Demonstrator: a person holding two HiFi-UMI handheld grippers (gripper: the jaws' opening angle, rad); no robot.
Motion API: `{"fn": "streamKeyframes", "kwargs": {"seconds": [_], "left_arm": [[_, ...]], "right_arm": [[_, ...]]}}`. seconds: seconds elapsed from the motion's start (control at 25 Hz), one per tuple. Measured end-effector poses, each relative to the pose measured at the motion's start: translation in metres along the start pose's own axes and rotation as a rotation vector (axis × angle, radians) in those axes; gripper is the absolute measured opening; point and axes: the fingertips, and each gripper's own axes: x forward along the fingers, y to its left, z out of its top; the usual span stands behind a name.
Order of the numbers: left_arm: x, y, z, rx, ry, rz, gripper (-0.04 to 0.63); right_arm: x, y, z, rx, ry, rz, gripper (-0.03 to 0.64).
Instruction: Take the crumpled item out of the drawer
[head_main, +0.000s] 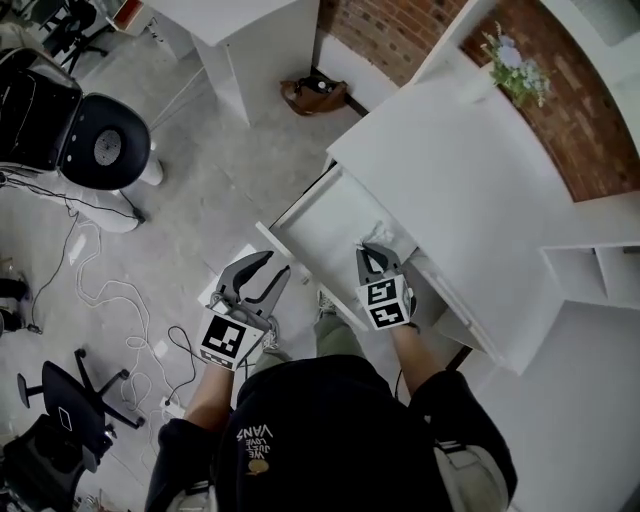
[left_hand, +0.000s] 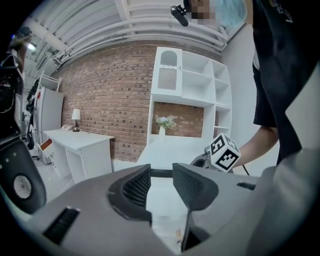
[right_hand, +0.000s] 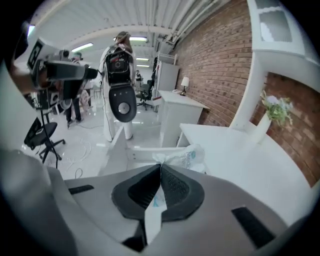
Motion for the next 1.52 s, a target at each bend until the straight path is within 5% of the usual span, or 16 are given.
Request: {"fn": "streamKeyframes", "kwargs": {"seconds": [0.72,1.52], "left_arm": [[-0.059,-0.02,0.025,0.082,-0.078,-0.087,0.061],[-0.133,-0.02,0.048,0.154,-0.161,-0.084,0.011]], "right_arm": [[-0.158,0.038,0.099,0.18,-0.372,-0.146,0.005],[-0.254,0.102,0.129,0.218,-0.566,-0.221,0.005]]}}
